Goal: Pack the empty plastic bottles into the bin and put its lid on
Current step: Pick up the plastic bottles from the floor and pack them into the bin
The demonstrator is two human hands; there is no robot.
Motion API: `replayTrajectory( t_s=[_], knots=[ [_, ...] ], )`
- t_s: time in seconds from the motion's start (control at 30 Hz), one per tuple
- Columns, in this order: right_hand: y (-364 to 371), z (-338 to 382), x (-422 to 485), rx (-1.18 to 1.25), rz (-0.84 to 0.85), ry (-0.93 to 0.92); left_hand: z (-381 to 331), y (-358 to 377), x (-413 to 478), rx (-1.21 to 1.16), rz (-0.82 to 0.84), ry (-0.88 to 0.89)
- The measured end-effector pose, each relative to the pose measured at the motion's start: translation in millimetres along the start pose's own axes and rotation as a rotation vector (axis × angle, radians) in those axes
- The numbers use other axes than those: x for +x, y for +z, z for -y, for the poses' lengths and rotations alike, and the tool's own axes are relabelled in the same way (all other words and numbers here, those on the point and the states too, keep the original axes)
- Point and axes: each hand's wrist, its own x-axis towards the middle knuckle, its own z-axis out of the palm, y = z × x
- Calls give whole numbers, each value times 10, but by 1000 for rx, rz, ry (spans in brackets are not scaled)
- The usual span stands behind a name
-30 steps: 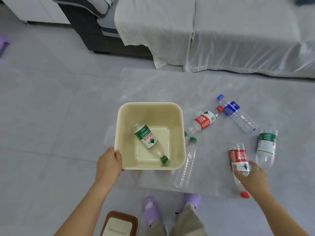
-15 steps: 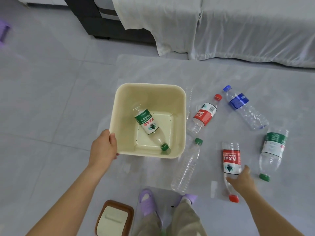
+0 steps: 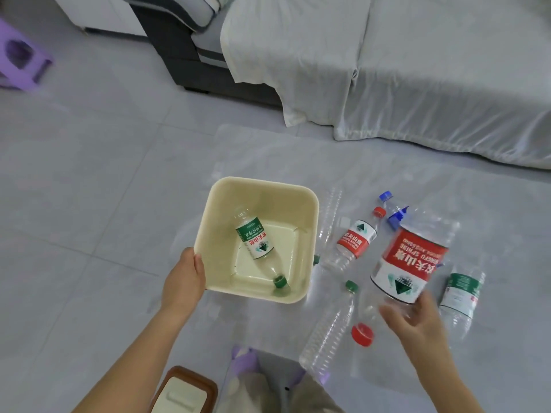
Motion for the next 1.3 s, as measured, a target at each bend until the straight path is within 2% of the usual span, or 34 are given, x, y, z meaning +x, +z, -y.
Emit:
replayTrajectory(
  t_s=[0.07,0.13,0.27,0.33,0.43,0.5,0.57,0.63,0.67,0.77,0.83,0.93,1.1,1.23,1.3],
  knots=[
    [136,538,-236,148,93,-206,-21,-21,11,4,33,-17],
    [385,827,-329,124,196,-335,-15,-66,29,7,83,-34],
    [1159,1013,-252,-137,308,-403,26,-160,140,-15,225,-73],
    [1466,921,-177,-304,370,-398,8,-227,172,-122,216,-90],
    [1531,704,-119,-432,298,-339,-123,-401,133,-365,-1,-63],
    [1306,531,-79,-390,158,-271,-266,-515,51,-519,-150,11],
    [978,242,-1,-324,-27,-119,-416,-551,-44,-605,-172,97],
    [653,-156,135,-314,-164,59,-551,-484,-115,-585,-108,180],
    [515,-360,194,-334,-181,165,-606,-416,-156,-557,-62,222],
    [239,-970,308,-447,-106,458,-791,-202,-346,-522,123,325],
    [185,-1271,336,-511,-64,550,-911,-47,-522,-499,213,415],
    [297,-1516,340,-524,-10,618,-1054,148,-750,-463,275,499],
    [609,-1641,403,-289,-67,656,-1069,289,-888,-473,349,441],
    [627,-1172,394,-40,-230,612,-1097,176,-904,-469,480,390],
    [521,-787,295,225,-283,568,-1125,84,-961,-447,654,349]
  ],
)
